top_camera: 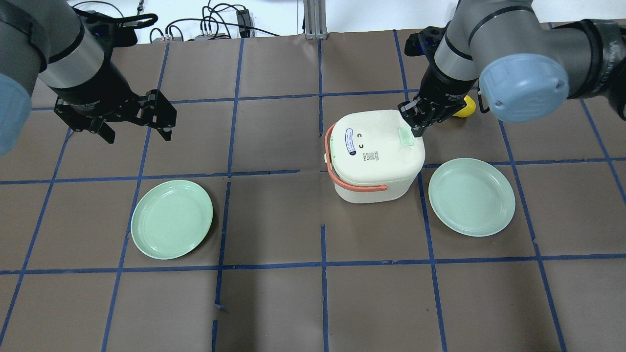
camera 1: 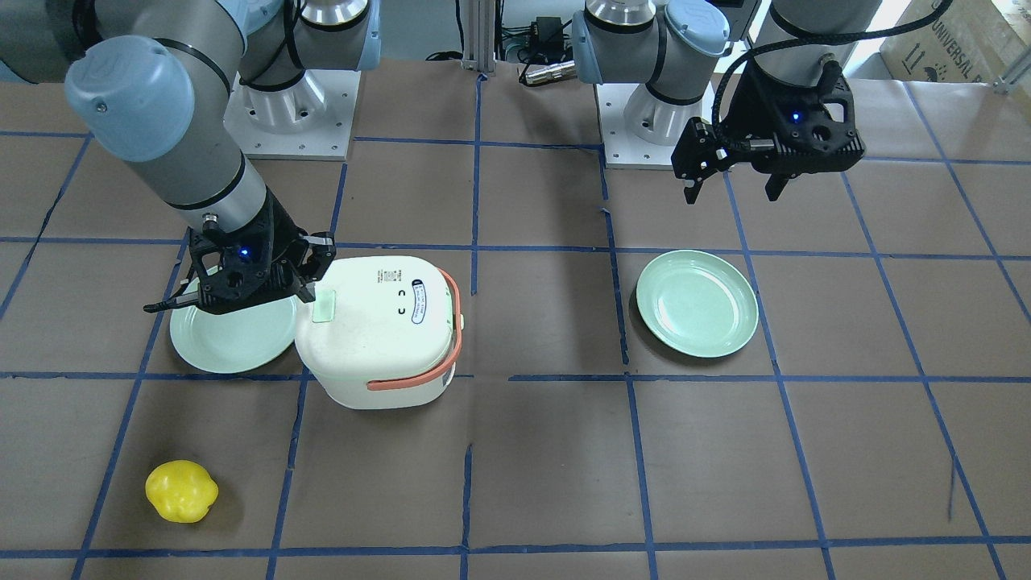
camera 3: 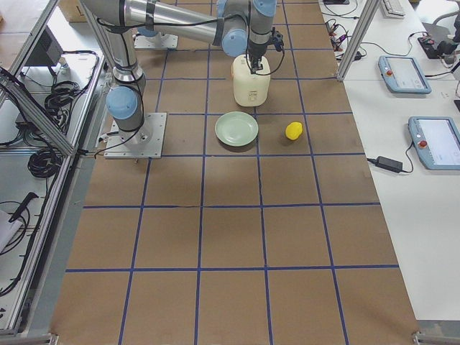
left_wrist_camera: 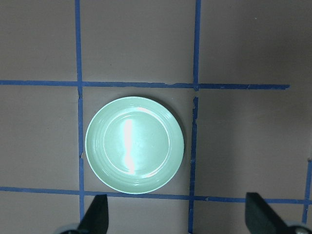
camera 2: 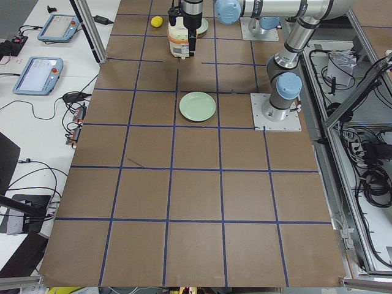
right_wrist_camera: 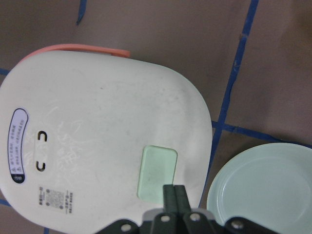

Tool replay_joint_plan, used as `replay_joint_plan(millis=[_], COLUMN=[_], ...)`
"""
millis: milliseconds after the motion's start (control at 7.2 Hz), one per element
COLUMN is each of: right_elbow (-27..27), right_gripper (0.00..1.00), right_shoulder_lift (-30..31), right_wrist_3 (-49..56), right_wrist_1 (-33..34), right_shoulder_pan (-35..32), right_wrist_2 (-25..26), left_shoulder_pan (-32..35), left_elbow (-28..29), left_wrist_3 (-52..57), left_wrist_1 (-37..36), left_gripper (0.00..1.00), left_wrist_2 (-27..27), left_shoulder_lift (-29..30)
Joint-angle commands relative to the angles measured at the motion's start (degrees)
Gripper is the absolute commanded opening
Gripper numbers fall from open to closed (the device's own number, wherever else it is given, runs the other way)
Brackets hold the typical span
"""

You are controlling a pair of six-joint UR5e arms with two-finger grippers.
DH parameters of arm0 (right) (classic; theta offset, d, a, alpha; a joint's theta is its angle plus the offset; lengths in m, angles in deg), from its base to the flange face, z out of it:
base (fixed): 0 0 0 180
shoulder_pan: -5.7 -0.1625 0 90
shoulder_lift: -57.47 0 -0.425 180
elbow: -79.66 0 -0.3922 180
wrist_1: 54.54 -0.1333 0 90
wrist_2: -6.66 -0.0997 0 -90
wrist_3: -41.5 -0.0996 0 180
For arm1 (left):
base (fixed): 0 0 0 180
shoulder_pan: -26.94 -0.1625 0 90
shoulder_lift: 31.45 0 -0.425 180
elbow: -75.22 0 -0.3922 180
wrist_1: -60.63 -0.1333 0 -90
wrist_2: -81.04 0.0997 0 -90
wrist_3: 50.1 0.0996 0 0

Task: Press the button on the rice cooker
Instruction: 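Move the right gripper over the rice cooker's green button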

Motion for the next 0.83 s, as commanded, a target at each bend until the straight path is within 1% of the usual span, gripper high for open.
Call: replay_joint_plan(millis=[0, 139, 694], right_elbow=[0.4, 0.6, 0.7], right_gripper=[0.05, 0.05, 0.05], right_shoulder_lift=[-0.2, -0.2, -0.6], right_wrist_3=[0.1, 0.1, 0.1], right_wrist_1=[0.6, 0.8, 2.2], right_shoulder_pan=[-0.6, -0.6, -0.6], right_wrist_2=[-1.2, -2.5, -2.5], left_shoulder_pan=[0.0, 0.0, 0.0], left_elbow=[0.0, 0.0, 0.0], left_wrist_3=[0.0, 0.0, 0.0], left_wrist_1=[0.0, 0.0, 0.0], left_gripper=[1.00, 1.00, 1.00], left_wrist_2=[0.0, 0.0, 0.0], left_shoulder_lift=[0.0, 0.0, 0.0])
